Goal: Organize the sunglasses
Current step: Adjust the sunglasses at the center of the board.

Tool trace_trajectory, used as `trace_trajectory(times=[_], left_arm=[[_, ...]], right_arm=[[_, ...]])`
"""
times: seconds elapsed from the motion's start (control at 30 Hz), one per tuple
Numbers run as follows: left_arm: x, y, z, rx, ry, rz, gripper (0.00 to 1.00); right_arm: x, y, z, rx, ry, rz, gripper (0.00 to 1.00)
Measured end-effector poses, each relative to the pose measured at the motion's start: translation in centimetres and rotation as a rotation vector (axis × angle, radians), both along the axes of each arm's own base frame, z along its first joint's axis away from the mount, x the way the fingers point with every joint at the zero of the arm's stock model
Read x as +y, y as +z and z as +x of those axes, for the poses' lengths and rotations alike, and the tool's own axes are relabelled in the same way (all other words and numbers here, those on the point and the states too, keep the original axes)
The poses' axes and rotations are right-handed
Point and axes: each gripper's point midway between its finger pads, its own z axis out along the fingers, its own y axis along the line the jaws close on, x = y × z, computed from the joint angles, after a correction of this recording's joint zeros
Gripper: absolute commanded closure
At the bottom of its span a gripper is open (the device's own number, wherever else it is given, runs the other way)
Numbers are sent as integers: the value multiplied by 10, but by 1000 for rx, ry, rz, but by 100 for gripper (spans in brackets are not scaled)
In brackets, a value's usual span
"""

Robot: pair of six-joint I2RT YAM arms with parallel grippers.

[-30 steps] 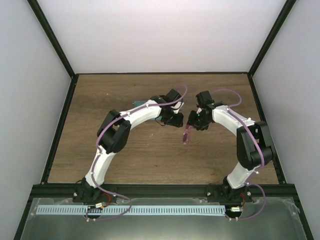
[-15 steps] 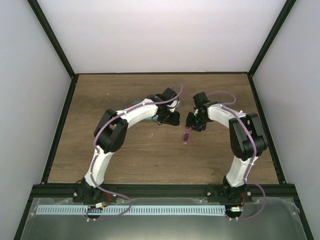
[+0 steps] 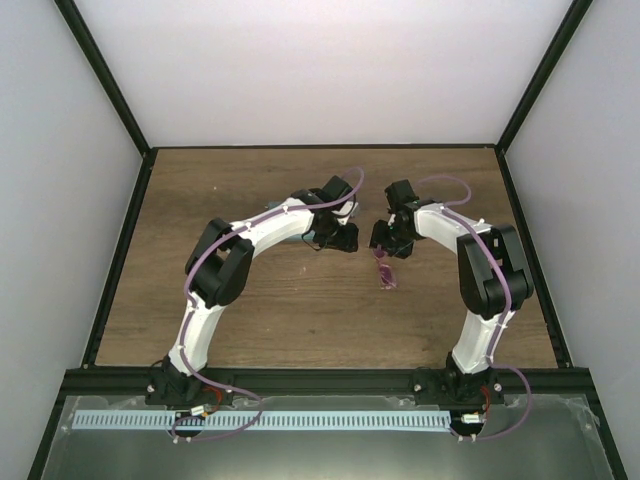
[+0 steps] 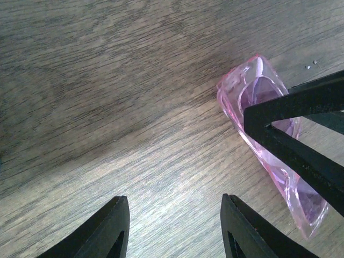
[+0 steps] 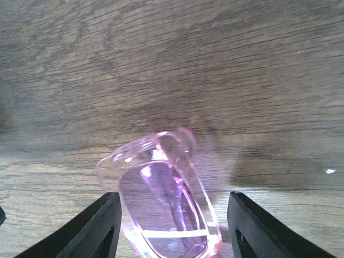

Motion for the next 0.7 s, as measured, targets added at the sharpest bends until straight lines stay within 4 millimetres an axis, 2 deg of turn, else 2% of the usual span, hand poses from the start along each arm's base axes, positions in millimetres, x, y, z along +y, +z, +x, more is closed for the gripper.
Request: trace_trajectory(times=[0.13,0.37,0.43,0.57,0.7], left_arm=[[0,0,0,3,-2,-4,51],[1,0,1,4,1,-4,51],[1,0,1,4,2,-4,51],[2,0,2,6,5,-5,51],[3,0,3,11,8,-10,51]], right_arm=[[-5,-1,0,1,1,-12,42],[-12,-2,0,-2,17,-36,32],[-14,0,0,-18,30,-50,31],[-21,16,-10,-72,66,-70,36],[-20,25,-21,-110,110,-65,49]])
